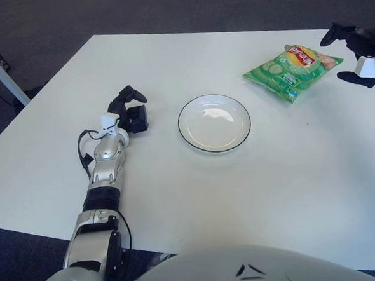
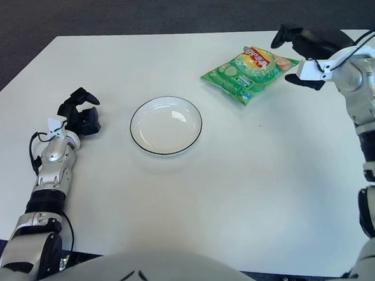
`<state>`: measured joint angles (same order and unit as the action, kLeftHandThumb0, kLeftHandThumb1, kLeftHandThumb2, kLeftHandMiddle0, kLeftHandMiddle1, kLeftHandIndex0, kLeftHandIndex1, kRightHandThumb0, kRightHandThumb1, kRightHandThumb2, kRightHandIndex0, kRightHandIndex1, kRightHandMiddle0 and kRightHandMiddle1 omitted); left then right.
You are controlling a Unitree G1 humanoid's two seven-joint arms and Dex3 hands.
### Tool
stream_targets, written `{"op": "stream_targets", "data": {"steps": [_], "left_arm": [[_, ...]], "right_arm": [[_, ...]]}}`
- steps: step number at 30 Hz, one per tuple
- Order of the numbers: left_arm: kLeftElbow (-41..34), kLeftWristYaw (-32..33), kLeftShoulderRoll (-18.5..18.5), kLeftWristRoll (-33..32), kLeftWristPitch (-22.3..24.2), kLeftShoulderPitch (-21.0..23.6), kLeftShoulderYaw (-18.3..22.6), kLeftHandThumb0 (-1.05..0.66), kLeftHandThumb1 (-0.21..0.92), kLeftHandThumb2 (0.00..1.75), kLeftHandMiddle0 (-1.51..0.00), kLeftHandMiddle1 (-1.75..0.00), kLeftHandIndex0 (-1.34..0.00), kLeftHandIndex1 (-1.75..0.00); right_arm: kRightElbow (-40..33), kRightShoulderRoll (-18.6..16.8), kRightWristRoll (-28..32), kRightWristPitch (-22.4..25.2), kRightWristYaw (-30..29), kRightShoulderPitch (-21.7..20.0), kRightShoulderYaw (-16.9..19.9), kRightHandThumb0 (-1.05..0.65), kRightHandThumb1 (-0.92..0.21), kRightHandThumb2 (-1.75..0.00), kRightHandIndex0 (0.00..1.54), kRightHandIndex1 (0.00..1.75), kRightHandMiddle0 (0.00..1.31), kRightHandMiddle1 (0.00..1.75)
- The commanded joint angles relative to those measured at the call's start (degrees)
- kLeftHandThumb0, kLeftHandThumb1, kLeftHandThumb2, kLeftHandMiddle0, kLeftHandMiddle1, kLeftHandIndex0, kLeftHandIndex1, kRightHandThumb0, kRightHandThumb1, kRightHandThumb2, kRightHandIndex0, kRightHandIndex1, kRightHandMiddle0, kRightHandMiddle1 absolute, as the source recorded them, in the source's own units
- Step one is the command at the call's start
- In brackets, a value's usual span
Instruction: Put the snack into the plate.
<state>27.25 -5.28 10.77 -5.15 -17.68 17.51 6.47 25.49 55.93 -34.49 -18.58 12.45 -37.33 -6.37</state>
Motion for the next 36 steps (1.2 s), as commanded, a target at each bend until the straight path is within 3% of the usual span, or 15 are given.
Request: {"op": "stream_targets", "data": {"steps": [1,10,12,13,14,15,16,18,21,29,33,36], "left_arm": [[3.0,0.3,-2.9,0.5,0.3,-6.0,-0.8,-0.46,0.36,1.27,-1.29,-1.75,-0.58,-1.75],[2.5,0.9,-3.1,1.0,0.2,-6.2,-1.0,-0.47,0.34,1.29,-1.29,-1.75,-0.60,-1.75],[2.4,1.0,-3.0,1.3,0.5,-6.2,-1.1,-0.47,0.33,1.29,-1.29,-1.75,-0.60,-1.75],[2.2,1.1,-3.1,1.4,0.6,-6.3,-1.1,-0.47,0.33,1.29,-1.29,-1.75,-0.60,-1.75],[2.1,1.1,-3.1,1.5,0.6,-6.3,-1.2,-0.47,0.33,1.30,-1.29,-1.75,-0.60,-1.75],[2.1,1.1,-3.1,1.6,0.7,-6.3,-1.2,-0.47,0.33,1.30,-1.29,-1.75,-0.60,-1.75],[2.0,1.2,-3.1,1.7,0.7,-6.3,-1.2,-0.47,0.33,1.30,-1.29,-1.75,-0.60,-1.75],[2.0,1.0,-3.0,1.8,0.6,-6.3,-1.3,-0.48,0.32,1.31,-1.29,-1.75,-0.61,-1.75],[2.0,0.9,-2.9,1.9,0.6,-6.3,-1.5,-0.48,0.32,1.32,-1.29,-1.75,-0.61,-1.75],[2.0,0.8,-2.9,1.8,0.4,-6.3,-1.7,-0.48,0.31,1.32,-1.29,-1.75,-0.61,-1.75],[2.1,1.0,-2.9,2.2,-0.5,-6.4,-1.8,-0.48,0.30,1.33,-1.30,-1.75,-0.62,-1.75],[1.9,0.9,-2.9,2.2,-0.6,-6.5,-1.9,-0.49,0.30,1.34,-1.30,-1.75,-0.63,-1.75]], "right_arm": [[3.9,-0.8,-2.0,-4.3,-3.0,-3.0,-2.1,0.54,-0.14,-1.53,0.75,1.75,0.08,1.20],[11.5,-1.6,-6.8,-11.0,-8.5,-8.2,-6.7,0.46,-0.30,-1.33,0.61,1.75,0.03,1.32],[13.4,-1.6,-7.6,-13.2,-9.7,-9.3,-7.8,0.43,-0.42,-1.16,0.54,1.72,0.02,1.30],[14.5,-1.5,-8.0,-14.3,-10.2,-9.9,-8.4,0.03,-0.49,-1.03,0.44,1.66,0.01,1.27],[15.5,-1.5,-8.3,-15.5,-10.8,-10.6,-8.9,-0.23,-0.55,-0.93,0.38,1.63,0.01,1.24],[16.4,-1.5,-8.6,-16.3,-11.2,-11.1,-9.3,-0.41,-0.58,-0.85,0.32,1.57,0.00,1.21],[17.1,-1.5,-8.8,-16.9,-11.6,-11.5,-9.6,-0.47,-0.60,-0.83,0.30,1.55,0.00,1.20],[19.4,-1.7,-10.0,-19.4,-12.5,-13.1,-11.1,-0.65,-0.63,-0.74,0.20,1.37,0.00,1.12],[23.0,-2.5,-11.9,-21.5,-13.5,-15.5,-13.4,-0.77,-0.68,-0.62,0.09,1.10,0.00,0.97],[35.1,-7.5,-17.1,-21.2,-16.9,-22.1,-20.2,-0.93,-0.82,-0.37,0.01,0.46,0.00,0.72],[38.0,-8.1,-16.6,-23.7,-13.2,-24.2,-21.9,-1.00,-0.87,-0.30,0.00,0.13,0.00,0.51],[39.7,-9.4,-15.6,-24.4,-9.7,-25.5,-22.7,-1.03,-0.90,-0.25,0.00,0.04,0.00,0.39]]}}
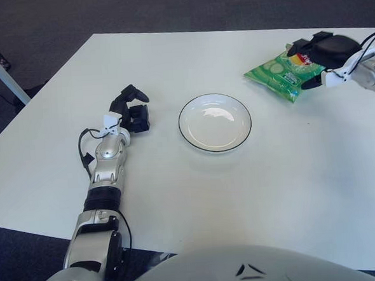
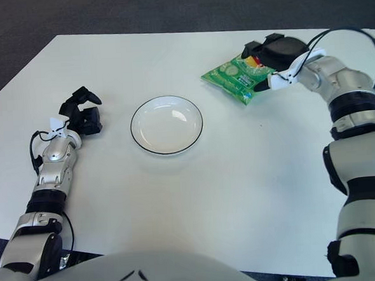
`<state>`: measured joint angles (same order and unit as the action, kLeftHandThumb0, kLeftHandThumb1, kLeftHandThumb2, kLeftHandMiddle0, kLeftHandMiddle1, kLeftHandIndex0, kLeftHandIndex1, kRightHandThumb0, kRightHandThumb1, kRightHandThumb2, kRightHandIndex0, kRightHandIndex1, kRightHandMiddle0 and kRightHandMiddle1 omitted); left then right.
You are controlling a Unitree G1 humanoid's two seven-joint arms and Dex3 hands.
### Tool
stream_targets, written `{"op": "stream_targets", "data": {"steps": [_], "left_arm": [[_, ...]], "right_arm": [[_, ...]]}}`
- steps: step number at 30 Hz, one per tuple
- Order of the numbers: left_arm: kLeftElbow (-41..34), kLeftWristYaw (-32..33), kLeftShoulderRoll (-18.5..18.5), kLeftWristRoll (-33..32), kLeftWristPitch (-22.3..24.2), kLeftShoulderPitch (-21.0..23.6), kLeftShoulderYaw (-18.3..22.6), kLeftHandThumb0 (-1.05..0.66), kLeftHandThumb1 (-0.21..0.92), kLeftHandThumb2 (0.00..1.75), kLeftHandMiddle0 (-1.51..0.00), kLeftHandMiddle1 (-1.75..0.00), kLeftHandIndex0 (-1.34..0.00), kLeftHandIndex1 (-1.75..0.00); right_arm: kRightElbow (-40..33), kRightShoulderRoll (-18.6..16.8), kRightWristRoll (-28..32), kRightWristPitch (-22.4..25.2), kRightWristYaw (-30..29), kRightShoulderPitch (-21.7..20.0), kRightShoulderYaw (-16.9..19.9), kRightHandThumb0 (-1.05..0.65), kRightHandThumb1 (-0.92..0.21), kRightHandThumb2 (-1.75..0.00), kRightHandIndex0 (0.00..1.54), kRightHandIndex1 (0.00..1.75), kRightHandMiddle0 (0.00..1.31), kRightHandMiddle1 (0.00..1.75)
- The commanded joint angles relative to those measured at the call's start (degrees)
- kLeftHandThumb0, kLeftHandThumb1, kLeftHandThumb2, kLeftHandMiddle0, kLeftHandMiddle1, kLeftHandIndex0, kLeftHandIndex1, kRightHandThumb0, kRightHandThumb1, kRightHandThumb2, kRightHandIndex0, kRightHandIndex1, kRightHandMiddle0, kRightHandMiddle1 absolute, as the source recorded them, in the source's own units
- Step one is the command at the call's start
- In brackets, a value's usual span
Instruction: Put the snack into the plate.
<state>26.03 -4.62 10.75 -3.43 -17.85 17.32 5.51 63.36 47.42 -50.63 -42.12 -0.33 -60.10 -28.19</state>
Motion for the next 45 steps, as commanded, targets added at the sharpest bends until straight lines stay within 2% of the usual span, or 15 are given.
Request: {"op": "stream_targets", "data": {"steps": [1,9,12,15,22,32,39,45], "left_arm": [[3.1,0.2,-2.9,0.5,-0.6,-6.4,-1.0,-0.49,0.30,1.34,-1.30,-1.75,-0.63,-1.75],[2.4,0.4,-3.1,0.6,-0.2,-6.7,-1.1,-0.49,0.29,1.34,-1.30,-1.75,-0.63,-1.75],[2.1,-0.1,-3.0,0.6,-0.4,-6.9,-1.2,-0.49,0.29,1.34,-1.31,-1.75,-0.63,-1.75],[1.8,-0.3,-2.9,0.6,-0.8,-7.1,-1.3,-0.49,0.30,1.34,-1.31,-1.75,-0.63,-1.75],[1.7,0.4,-3.0,1.0,-2.0,-7.4,-1.4,-0.49,0.28,1.36,-1.32,-1.75,-0.64,-1.75],[0.1,1.2,-3.2,2.5,-2.7,-8.1,-2.1,-0.52,0.22,1.43,-1.29,-1.75,-0.69,-1.75],[-1.1,3.2,-3.0,5.1,-3.4,-8.8,-3.1,-0.52,0.21,1.44,-1.28,-1.75,-0.70,-1.75],[-0.3,4.5,-2.4,7.3,-6.1,-8.8,-3.7,-0.52,0.21,1.45,-1.28,-1.75,-0.70,-1.75]], "right_arm": [[2.7,-1.6,1.0,-0.7,4.7,-3.3,-1.0,-1.03,-0.90,-0.24,0.00,0.03,0.00,0.37],[6.0,-4.3,1.8,0.9,11.0,-5.9,-1.6,-1.03,-0.87,-0.17,0.00,0.00,0.00,0.27],[8.7,-6.9,0.8,4.9,12.7,-7.4,-2.5,-1.00,-0.84,-0.15,0.00,0.00,0.00,0.27],[9.8,-7.9,1.1,6.5,14.1,-8.0,-3.0,-0.99,-0.83,-0.14,0.00,0.00,0.00,0.27],[10.1,-8.8,0.7,8.3,13.9,-8.4,-4.3,-0.98,-0.83,-0.13,0.00,0.00,0.00,0.25],[12.6,-13.5,0.5,15.5,14.3,-7.7,-6.3,-1.04,-0.87,-0.13,0.00,0.00,0.00,0.24],[13.8,-14.6,-1.0,18.5,9.7,-3.9,-8.9,-1.05,-0.91,-0.13,0.00,0.00,0.00,0.17],[14.2,-14.5,-1.2,20.0,3.6,-1.9,-10.1,-1.03,-0.91,-0.12,0.00,0.00,0.00,0.28]]}}
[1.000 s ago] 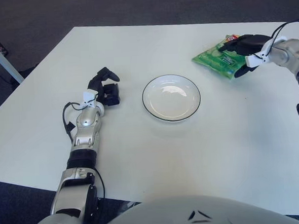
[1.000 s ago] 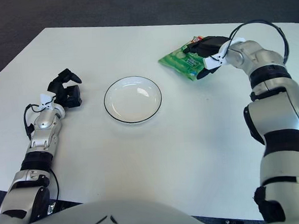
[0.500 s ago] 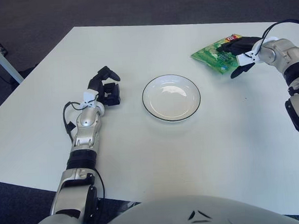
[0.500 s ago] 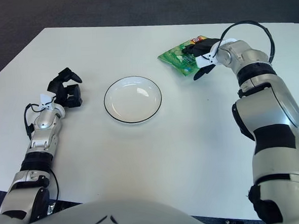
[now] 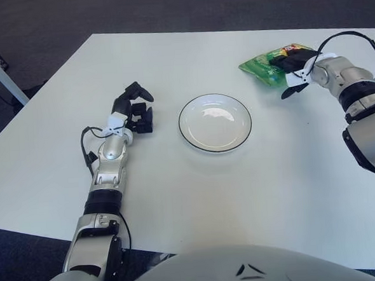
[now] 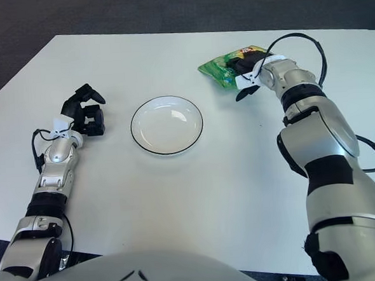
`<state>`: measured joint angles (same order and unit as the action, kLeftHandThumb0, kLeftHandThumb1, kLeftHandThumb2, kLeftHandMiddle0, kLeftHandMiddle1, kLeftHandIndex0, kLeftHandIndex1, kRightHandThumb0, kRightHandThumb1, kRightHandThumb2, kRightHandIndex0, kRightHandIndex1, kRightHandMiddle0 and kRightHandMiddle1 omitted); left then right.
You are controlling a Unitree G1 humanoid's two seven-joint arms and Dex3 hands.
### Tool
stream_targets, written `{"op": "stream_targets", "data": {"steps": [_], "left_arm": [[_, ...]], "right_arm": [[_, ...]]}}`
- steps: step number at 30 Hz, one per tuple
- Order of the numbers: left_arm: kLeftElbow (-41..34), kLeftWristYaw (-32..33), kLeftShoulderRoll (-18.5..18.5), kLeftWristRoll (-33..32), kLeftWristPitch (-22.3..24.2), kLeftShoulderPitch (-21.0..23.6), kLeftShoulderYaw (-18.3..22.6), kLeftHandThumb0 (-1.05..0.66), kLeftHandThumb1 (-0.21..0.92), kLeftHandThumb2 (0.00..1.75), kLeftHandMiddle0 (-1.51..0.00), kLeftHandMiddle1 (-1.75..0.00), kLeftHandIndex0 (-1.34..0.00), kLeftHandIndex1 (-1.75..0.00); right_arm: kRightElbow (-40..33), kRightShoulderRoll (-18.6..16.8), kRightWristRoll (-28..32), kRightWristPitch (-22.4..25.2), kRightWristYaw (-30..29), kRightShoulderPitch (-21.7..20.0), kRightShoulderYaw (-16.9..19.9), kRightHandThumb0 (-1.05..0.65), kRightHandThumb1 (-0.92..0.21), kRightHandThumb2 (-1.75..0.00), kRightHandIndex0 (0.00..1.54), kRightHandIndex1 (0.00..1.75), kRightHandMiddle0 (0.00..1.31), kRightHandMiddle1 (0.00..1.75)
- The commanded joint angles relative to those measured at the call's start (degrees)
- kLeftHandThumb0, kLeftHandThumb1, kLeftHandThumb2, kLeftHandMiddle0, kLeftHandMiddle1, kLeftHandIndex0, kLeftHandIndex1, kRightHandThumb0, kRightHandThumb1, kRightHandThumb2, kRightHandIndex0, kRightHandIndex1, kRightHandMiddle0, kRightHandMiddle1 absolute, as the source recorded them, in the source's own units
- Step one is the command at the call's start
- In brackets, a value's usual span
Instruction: Put the snack into the plate.
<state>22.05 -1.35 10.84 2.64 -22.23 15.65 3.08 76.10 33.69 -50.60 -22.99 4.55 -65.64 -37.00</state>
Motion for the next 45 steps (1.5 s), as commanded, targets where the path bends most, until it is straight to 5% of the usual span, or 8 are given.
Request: {"op": "stream_targets", "data": {"steps": [1,6,13,17,23,29,35,45], "left_arm": [[3.9,1.4,-2.4,1.5,-2.0,-7.1,-1.4,-0.53,0.21,1.45,-1.28,-1.75,-0.70,-1.75],[4.8,1.9,-2.0,2.6,-4.0,-7.0,-1.8,-0.53,0.21,1.45,-1.29,-1.75,-0.70,-1.75],[5.7,4.0,-1.2,5.6,-6.2,-6.9,-2.7,-0.52,0.22,1.43,-1.30,-1.75,-0.69,-1.75],[5.8,4.8,-1.1,6.4,-6.6,-6.9,-2.9,-0.52,0.23,1.43,-1.30,-1.75,-0.69,-1.75],[5.2,6.5,-0.5,9.0,-6.6,-7.2,-3.7,-0.51,0.25,1.40,-1.29,-1.75,-0.67,-1.75],[5.5,7.2,-0.3,9.8,-6.9,-7.0,-3.8,-0.51,0.25,1.40,-1.29,-1.75,-0.67,-1.75],[6.1,8.2,-0.3,10.8,-7.2,-6.8,-4.1,-0.51,0.25,1.40,-1.29,-1.75,-0.67,-1.75],[5.8,10.2,0.2,13.2,-6.6,-6.6,-4.9,-0.52,0.24,1.42,-1.30,-1.75,-0.68,-1.75]], "right_arm": [[1.5,-0.7,-1.2,1.0,-2.1,3.9,-1.4,-1.02,-0.91,-0.12,0.00,0.00,0.00,0.32],[1.5,-0.4,-2.1,1.1,-12.3,5.7,-2.7,-0.95,-0.87,-0.11,0.06,0.03,0.00,0.60],[1.5,-0.5,-6.3,5.1,-33.4,8.7,-6.7,-0.53,-0.46,-0.94,0.14,1.53,0.35,1.61],[1.8,-0.7,-6.7,6.2,-38.4,9.3,-7.5,-0.11,-0.29,-1.28,0.46,1.63,0.54,1.72],[1.3,0.0,-6.4,8.3,-51.1,10.8,-7.3,-0.01,-0.11,-1.42,0.82,1.35,0.67,1.74],[1.3,0.1,-5.4,7.9,-56.5,11.2,-6.8,0.00,-0.10,-1.55,0.67,1.70,0.66,1.75],[1.1,1.1,-3.3,4.6,-59.8,11.7,-4.7,0.00,-0.05,-1.51,0.92,1.39,0.64,1.75],[-3.0,5.3,4.4,-7.8,-58.4,13.1,3.8,0.00,-0.12,-1.52,0.80,1.66,0.52,1.75]]}}
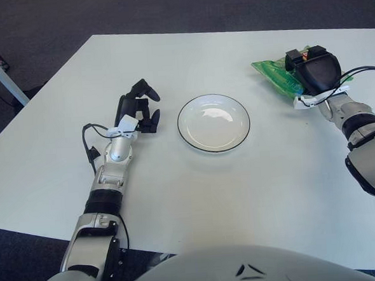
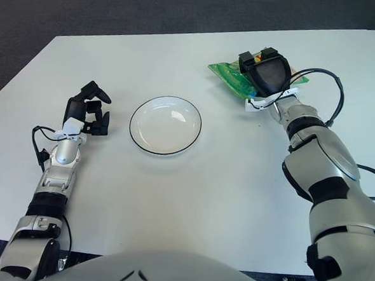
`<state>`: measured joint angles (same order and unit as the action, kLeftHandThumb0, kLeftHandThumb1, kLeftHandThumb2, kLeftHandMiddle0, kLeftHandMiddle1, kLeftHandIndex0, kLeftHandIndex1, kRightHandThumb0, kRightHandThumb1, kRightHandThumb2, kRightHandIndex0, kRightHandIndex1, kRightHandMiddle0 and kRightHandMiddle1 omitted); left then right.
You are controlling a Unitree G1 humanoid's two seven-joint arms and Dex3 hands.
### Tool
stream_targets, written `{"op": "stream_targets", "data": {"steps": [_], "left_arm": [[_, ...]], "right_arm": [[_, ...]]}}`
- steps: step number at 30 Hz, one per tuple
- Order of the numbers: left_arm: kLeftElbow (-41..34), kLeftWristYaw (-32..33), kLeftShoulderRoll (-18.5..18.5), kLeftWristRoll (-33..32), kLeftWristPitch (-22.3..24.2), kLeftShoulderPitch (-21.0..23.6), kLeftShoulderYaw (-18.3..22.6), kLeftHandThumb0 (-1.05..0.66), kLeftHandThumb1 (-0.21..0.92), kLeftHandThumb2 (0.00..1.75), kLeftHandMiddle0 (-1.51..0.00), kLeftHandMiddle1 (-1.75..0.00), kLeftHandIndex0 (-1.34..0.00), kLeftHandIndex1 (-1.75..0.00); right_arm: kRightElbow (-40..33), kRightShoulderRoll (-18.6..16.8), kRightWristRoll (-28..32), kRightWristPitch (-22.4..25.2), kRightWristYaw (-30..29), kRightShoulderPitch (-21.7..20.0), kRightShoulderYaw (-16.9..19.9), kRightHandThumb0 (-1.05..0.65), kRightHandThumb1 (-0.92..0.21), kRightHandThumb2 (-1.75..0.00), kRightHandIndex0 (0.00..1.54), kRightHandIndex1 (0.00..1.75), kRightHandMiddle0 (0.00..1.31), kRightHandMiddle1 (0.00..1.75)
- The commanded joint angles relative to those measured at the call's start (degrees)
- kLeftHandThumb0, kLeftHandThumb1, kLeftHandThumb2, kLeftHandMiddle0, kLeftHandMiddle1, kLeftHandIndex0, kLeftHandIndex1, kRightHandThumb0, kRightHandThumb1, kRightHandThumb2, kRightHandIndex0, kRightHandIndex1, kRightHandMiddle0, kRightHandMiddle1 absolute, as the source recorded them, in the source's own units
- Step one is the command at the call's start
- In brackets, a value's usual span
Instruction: Put the snack into the plate.
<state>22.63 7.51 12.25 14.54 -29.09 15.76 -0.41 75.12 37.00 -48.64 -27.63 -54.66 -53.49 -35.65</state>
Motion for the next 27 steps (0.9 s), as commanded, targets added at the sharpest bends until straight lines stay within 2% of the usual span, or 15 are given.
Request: {"op": "stream_targets", "data": {"steps": [1,5,8,10,14,27], "left_arm": [[5.3,1.5,-1.2,1.4,0.3,-6.7,-1.4,-0.52,0.23,1.42,-1.30,-1.75,-0.69,-1.75],[6.0,2.0,-1.0,1.8,-0.3,-6.3,-1.7,-0.52,0.23,1.43,-1.30,-1.75,-0.69,-1.75],[6.4,2.1,-0.9,2.0,-0.4,-5.9,-1.9,-0.52,0.22,1.43,-1.31,-1.75,-0.69,-1.75],[7.0,2.3,-0.8,2.2,-0.5,-5.6,-2.1,-0.52,0.22,1.44,-1.31,-1.75,-0.70,-1.75],[8.2,2.8,-0.6,2.8,-0.9,-4.9,-2.5,-0.53,0.21,1.44,-1.31,-1.75,-0.70,-1.75],[12.5,4.5,0.1,3.6,-4.7,-3.3,-3.6,-0.53,0.21,1.45,-1.32,-1.75,-0.71,-1.75]], "right_arm": [[-2.8,2.3,3.0,-4.0,1.0,1.2,3.1,0.00,-0.14,-1.52,0.78,1.68,0.51,1.75],[-7.8,3.2,6.4,-6.1,3.6,2.7,6.9,0.00,-0.08,-1.60,0.81,1.73,0.55,1.75],[-14.6,3.9,9.3,-5.8,7.7,4.8,10.3,-0.31,-0.27,-1.37,1.11,1.74,0.57,1.75],[-20.8,4.4,11.4,-3.9,11.5,7.0,12.8,-0.40,-0.33,-1.30,1.20,1.74,0.57,1.75],[-32.6,4.7,15.2,1.0,18.5,11.0,17.7,-0.45,-0.36,-1.27,1.26,1.75,0.57,1.75],[-45.8,0.9,23.3,10.7,35.1,14.6,26.6,-0.48,-0.32,-1.31,1.36,1.75,0.61,1.75]]}}
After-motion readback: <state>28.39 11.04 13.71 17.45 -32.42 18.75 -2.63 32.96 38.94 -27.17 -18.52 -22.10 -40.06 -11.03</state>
